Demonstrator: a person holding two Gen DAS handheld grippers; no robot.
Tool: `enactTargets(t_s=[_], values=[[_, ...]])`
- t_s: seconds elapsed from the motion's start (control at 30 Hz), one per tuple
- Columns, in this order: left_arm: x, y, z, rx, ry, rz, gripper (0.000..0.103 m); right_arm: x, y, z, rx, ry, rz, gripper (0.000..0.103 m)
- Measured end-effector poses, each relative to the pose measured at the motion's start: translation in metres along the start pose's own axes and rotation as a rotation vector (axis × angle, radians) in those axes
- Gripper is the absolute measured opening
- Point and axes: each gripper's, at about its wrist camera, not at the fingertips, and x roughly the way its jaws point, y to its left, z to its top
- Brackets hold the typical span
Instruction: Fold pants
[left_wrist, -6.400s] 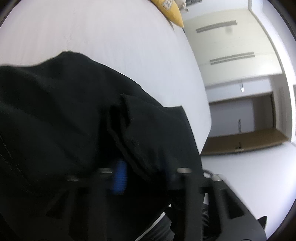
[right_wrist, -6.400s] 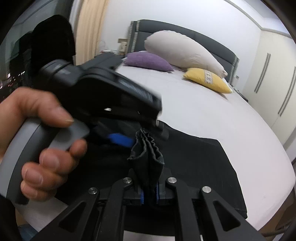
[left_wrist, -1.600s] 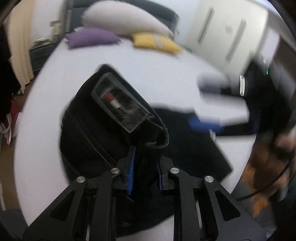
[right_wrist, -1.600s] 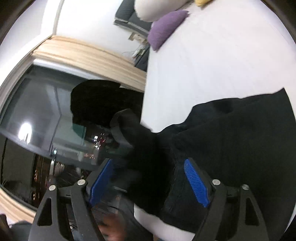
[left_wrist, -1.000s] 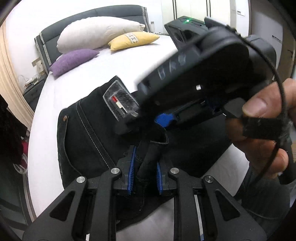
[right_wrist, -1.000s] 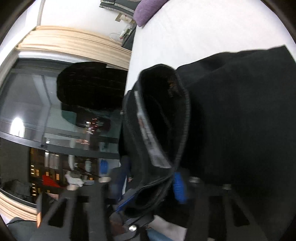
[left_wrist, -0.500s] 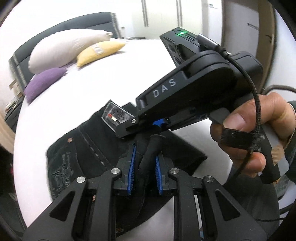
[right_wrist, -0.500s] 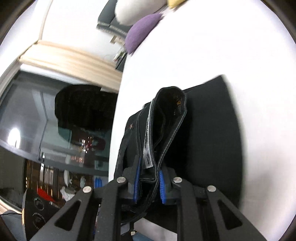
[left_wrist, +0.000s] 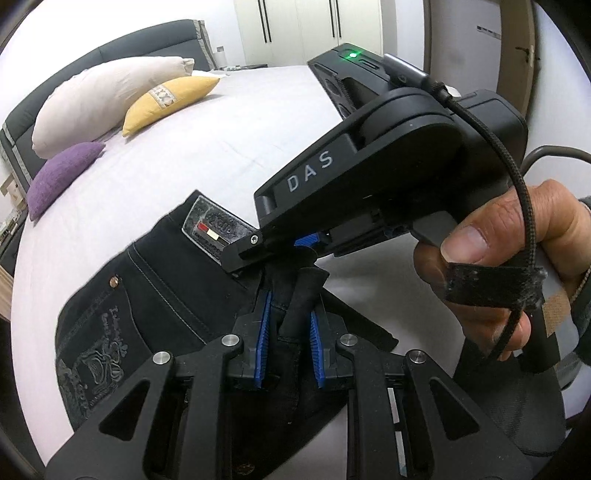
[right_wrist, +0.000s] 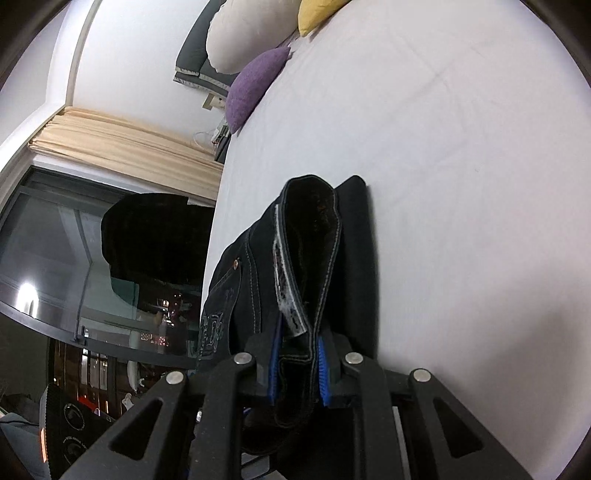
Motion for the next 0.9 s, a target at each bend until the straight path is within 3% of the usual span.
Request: enactTargets(t_s=[0.2, 0.37, 0.4, 0.43, 0.5, 0.6, 0.73, 0.9], values=[[0.011, 0.006, -0.012, -0.006, 0.011, -0.033, 0.019, -0.009, -0.028, -0.024, 0.065, -0.060, 0.039, 0.019], [0.007, 0.021, -0.019, -0.036, 0.029, -0.078, 0.029, -0.009, -0.022, -0.022, 0.046, -0.059, 0.021, 0.019], [0.004, 0.025, -0.021, -0.048, 0.030, -0.083, 0.037, -0.010, -0.018, -0.021, 0.032, -0.054, 0.005, 0.021], [0.000, 0.028, -0.023, -0.061, 0.033, -0.083, 0.059, -0.012, -0.014, -0.021, 0.019, -0.051, -0.011, 0.022], [-0.012, 0.042, -0.029, -0.112, 0.023, -0.097, 0.077, -0.015, -0.011, -0.023, 0.020, -0.047, -0.039, 0.022], [-0.036, 0.064, -0.037, -0.168, 0.001, -0.137, 0.077, -0.024, -0.008, -0.027, 0.029, -0.059, -0.075, 0.026], [-0.064, 0.104, -0.040, -0.250, -0.082, -0.102, 0.077, -0.048, 0.008, -0.024, -0.001, -0.118, -0.145, 0.029], [-0.048, 0.162, -0.041, -0.416, -0.079, -0.082, 0.077, -0.042, 0.046, -0.007, -0.101, -0.093, 0.015, 0.029]])
